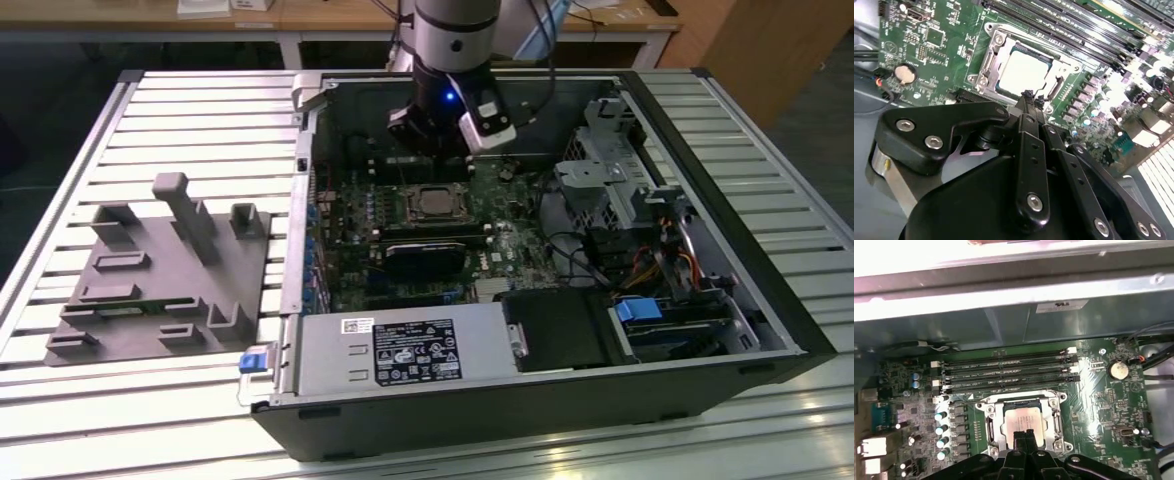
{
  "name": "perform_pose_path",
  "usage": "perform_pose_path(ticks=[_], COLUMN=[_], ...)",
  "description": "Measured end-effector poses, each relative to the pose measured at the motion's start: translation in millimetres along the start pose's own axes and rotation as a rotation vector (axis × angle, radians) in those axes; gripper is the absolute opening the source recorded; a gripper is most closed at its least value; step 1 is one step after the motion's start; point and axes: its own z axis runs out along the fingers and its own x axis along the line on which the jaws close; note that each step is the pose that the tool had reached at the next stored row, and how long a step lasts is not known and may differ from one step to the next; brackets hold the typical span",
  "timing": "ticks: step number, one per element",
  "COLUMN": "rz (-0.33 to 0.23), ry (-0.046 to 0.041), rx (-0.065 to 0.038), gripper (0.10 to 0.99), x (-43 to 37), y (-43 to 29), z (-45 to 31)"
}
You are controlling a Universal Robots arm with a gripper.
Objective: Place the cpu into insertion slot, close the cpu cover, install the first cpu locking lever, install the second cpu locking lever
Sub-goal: 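Close the cpu cover, then install the first cpu locking lever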
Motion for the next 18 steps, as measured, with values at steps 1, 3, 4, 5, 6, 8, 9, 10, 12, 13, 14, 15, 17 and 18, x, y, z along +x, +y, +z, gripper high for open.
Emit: perform_pose_path(ticks=[1, 3, 4, 5, 6, 8, 9, 10, 12, 13, 14, 15, 17, 18], rz=[0.000, 0.000, 0.000, 0.000, 0.000, 0.000, 0.000, 0.000, 0.000, 0.000, 0.000, 0.000, 0.000, 0.000], ry=[0.0000, -0.0001, -0.0001, -0.0001, -0.0001, -0.0001, -0.0001, -0.0001, 0.0000, -0.0001, -0.0001, -0.0001, -0.0001, -0.0001], rx=[0.000, 0.000, 0.000, 0.000, 0.000, 0.000, 0.000, 0.000, 0.000, 0.000, 0.000, 0.000, 0.000, 0.000], gripper=[0.102, 0.102, 0.102, 0.102, 0.102, 0.102, 0.102, 0.102, 0.102, 0.102, 0.102, 0.102, 0.102, 0.102], x=[0.0, 0.0, 0.0, 0.0, 0.0, 0.0, 0.0, 0.1, 0.5, 0.8, 1.1, 1.8, 3.9, 5.0], y=[0.2, 0.2, 0.2, 0.3, 0.3, 0.3, 0.3, 0.3, 0.2, 0.2, 0.1, 0.0, -0.2, -0.4], z=[-1.6, -1.9, -2.2, -2.4, -2.3, -2.4, -2.4, -2.4, -2.4, -2.5, -2.5, -2.4, -2.4, -2.4])
